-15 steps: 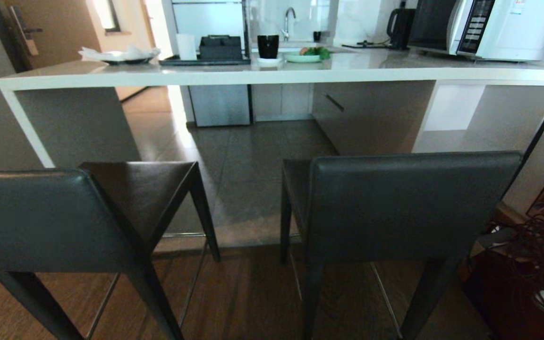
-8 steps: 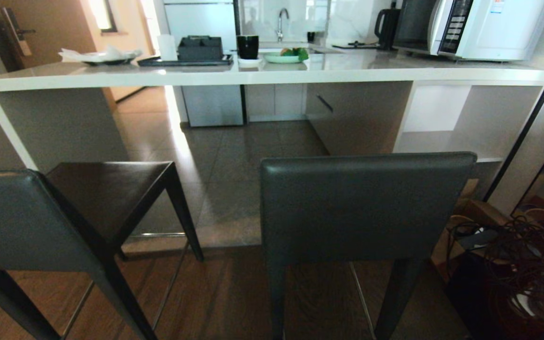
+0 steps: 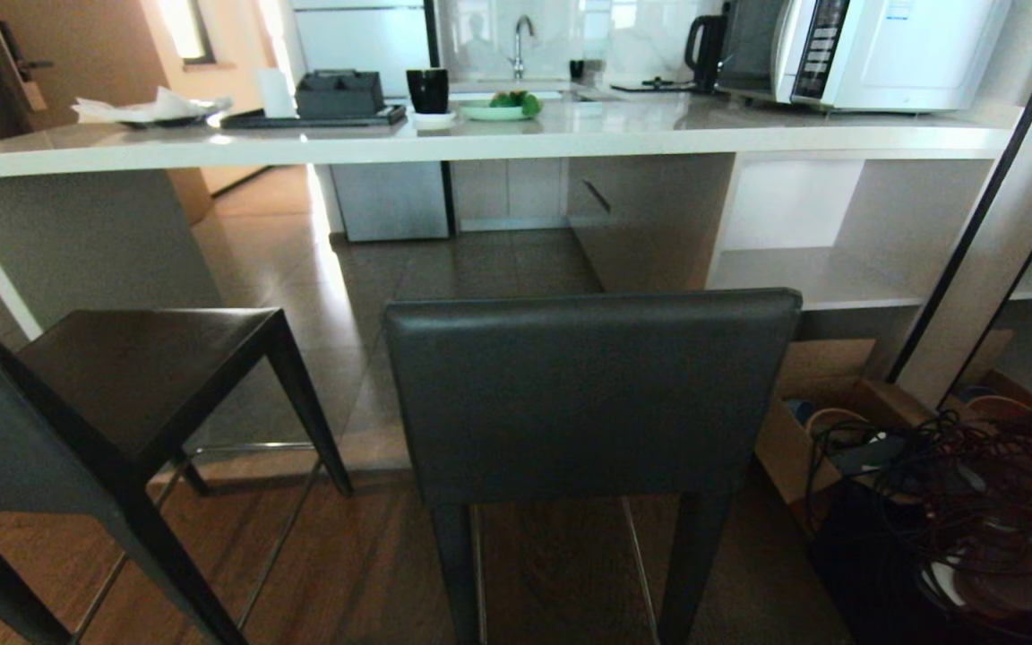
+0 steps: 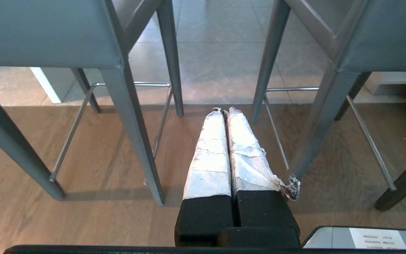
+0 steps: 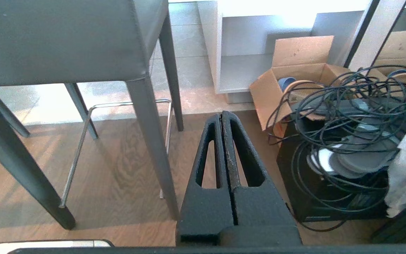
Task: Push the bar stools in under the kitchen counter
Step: Push the gray chair back under the dining table
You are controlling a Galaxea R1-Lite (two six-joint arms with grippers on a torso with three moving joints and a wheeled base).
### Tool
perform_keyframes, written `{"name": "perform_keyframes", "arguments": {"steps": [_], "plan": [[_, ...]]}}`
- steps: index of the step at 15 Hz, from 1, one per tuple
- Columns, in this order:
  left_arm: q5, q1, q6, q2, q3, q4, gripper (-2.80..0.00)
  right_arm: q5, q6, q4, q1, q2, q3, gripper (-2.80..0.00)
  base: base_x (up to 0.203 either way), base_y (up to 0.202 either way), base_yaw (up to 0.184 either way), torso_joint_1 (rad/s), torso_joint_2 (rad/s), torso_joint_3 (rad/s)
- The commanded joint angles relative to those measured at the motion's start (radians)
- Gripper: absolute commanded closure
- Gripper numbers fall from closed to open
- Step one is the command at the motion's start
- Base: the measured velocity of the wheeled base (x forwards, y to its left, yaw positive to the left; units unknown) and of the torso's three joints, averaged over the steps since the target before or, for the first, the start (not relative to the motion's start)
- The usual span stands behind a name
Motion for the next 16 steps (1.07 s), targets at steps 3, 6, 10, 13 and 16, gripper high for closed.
{"name": "perform_keyframes", "arguments": {"steps": [3,6,10,13,16], "plan": [[0.001,-0.001,-0.003,0.001,0.0,0.001,0.0,0.001,0.0,-0.001,0.0,0.0,0.0,0.0,0.0,0.0,0.0,0.0,0.0,0.0],[0.001,-0.001,-0.003,0.001,0.0,0.001,0.0,0.001,0.0,0.0,0.0,0.0,0.0,0.0,0.0,0.0,0.0,0.0,0.0,0.0],[0.001,-0.001,-0.003,0.001,-0.001,0.001,0.0,0.001,0.0,0.0,0.0,0.0,0.0,0.0,0.0,0.0,0.0,0.0,0.0,0.0],[0.001,-0.001,-0.003,0.001,-0.001,0.001,0.0,0.001,0.0,0.0,0.0,0.0,0.0,0.0,0.103,0.0,0.0,0.003,0.0,0.0],[0.001,-0.001,-0.003,0.001,-0.001,0.001,0.0,0.0,0.0,0.0,0.0,0.0,0.0,0.0,0.2,0.0,0.001,0.001,0.0,0.005]]}}
